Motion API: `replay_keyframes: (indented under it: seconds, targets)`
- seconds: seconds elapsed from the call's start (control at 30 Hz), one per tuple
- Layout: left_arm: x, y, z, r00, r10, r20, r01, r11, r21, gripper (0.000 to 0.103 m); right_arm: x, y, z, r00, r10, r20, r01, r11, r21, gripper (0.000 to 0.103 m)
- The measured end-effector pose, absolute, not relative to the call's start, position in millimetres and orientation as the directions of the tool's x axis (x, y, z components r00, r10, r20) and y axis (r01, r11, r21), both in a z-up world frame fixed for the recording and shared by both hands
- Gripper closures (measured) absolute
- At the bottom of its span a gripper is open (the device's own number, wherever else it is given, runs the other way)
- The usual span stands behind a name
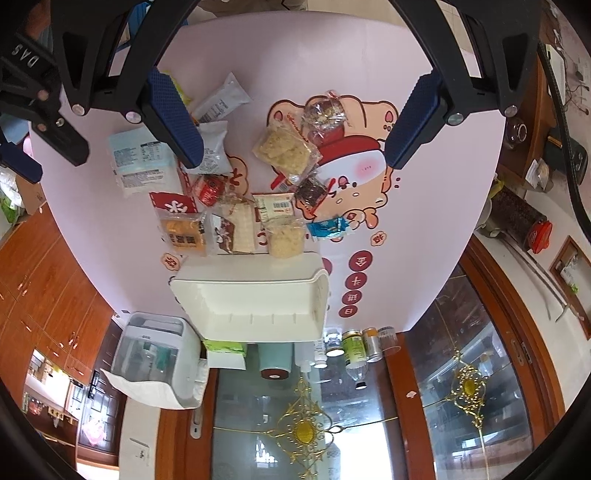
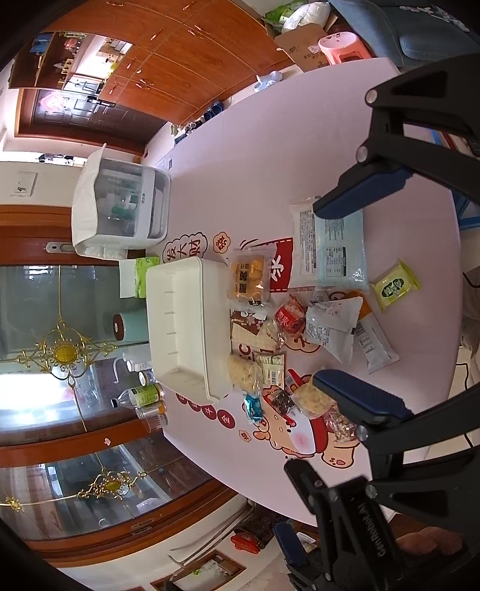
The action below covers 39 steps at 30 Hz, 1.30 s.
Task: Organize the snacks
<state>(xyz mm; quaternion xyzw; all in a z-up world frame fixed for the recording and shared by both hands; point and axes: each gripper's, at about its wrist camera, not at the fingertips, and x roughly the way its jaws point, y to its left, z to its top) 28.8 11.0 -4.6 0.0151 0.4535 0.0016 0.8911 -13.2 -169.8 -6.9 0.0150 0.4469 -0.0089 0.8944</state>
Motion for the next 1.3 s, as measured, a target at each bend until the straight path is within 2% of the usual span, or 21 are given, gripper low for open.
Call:
replay_keyframes:
  seconds: [0.43, 0.6, 0.87, 1.0, 1.17, 1.3]
  targets:
    - [51.9, 23.8, -23.7, 0.565, 0.051, -0.823, -0.015, 0.999, 0.051, 0.005, 18.3, -176.4, -20.6, 0.574, 0.029, -0.818, -0.031, 0.999, 0.013, 0.019]
    - [64.7, 39.1, -53.0, 0.528, 0.062, -0.847, -0.030, 0.998, 0.055, 0.005, 38.5, -186.2, -34.7, 0.562, 0.025, -0.827, -0.057, 0.998, -0.008, 0.019]
    - [67.9, 83.2, -123.8, 0.432, 0.064, -0.900, -0.061, 0.997, 0.042, 0.005, 71.9, -220.5, -91.3, 0.464, 0.043, -0.885, -0.105, 0.994, -0.007, 0.019]
    - [64.2, 91.4, -152.3, 0.393, 0.058, -0.918, -0.071, 0.997, 0.032, 0.005, 75.4, -214.9, -117.6, 0.388, 0.138, -0.911, -0.187, 0.980, 0.069, 0.019]
    - [62.9, 83.2, -184.5, 0.325, 0.058, -0.944, -0.008, 0.998, 0.058, 0.005, 76.9, -186.1, -146.0, 0.252, 0.261, -0.932, -0.282, 0.941, 0.187, 0.019]
    - [61.6, 67.9, -199.9, 0.307, 0.074, -0.949, 0.112, 0.987, 0.113, 0.005, 85.4, -164.1, -171.0, 0.151, 0.291, -0.945, -0.306, 0.922, 0.236, 0.019]
